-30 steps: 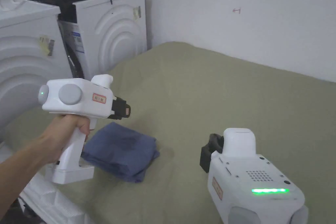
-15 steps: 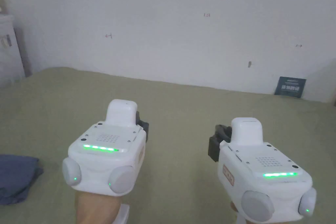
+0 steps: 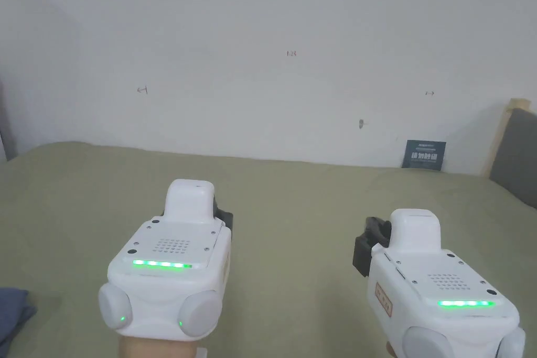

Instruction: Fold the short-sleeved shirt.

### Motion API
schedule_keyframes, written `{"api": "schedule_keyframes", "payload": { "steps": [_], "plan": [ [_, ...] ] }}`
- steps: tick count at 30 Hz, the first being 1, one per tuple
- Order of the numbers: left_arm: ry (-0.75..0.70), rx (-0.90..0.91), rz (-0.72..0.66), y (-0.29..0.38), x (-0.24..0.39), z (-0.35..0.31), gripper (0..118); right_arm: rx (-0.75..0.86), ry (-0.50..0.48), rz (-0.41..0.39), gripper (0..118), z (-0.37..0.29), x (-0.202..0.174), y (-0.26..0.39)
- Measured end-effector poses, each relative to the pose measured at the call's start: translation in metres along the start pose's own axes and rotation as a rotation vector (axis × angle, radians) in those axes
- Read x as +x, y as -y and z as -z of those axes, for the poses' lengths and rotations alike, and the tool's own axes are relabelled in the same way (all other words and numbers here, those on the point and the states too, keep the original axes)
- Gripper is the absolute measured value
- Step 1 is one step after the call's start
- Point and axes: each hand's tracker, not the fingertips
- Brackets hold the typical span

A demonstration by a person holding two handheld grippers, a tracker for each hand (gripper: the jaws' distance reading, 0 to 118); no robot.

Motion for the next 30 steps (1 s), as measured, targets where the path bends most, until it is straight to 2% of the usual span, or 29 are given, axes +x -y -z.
{"api": "schedule_keyframes", "payload": {
  "steps": [5,7,8,9,10,11,12,13,14,15,26,30],
  "plan": [
    [0.002,0.014,0.013,-0.001,0.001,-0.002,3,0.012,0.009,0.017,9,0.000,-0.003,-0.002],
    [-0.001,0.011,0.004,-0.002,0.001,-0.002,12,0.024,0.014,-0.004,12,0.000,-0.005,-0.001],
    [-0.009,0.008,0.004,-0.002,0.000,-0.002,25,0.029,0.019,-0.010,20,-0.001,-0.006,-0.001],
    [-0.021,0.010,0.012,-0.001,0.000,-0.001,61,0.033,0.024,-0.009,41,-0.001,-0.006,-0.002],
    [-0.024,0.008,0.017,0.000,0.000,0.001,94,0.045,0.022,0.004,66,-0.003,-0.005,-0.001],
    [-0.027,0.003,0.018,0.001,0.000,0.003,118,0.062,0.037,0.013,99,-0.003,-0.005,-0.001],
    [-0.045,-0.009,0.017,0.002,0.000,0.005,118,0.060,0.042,0.013,117,-0.002,-0.004,-0.001],
    [-0.035,0.044,0.022,0.005,-0.001,0.002,118,0.053,0.047,0.015,116,-0.001,-0.002,-0.002],
    [-0.029,0.035,0.023,0.005,-0.001,0.000,118,0.134,0.045,0.010,118,-0.005,-0.001,0.000],
    [-0.033,0.026,0.028,0.004,-0.002,-0.001,118,0.076,0.038,0.017,118,-0.004,-0.002,0.002],
    [-0.048,0.051,0.039,-0.003,-0.001,-0.003,118,0.084,0.037,-0.010,118,-0.007,-0.006,-0.004],
    [-0.036,0.043,0.003,-0.003,-0.007,-0.008,118,0.071,0.036,0.019,118,-0.008,-0.005,-0.003]
  ]
}}
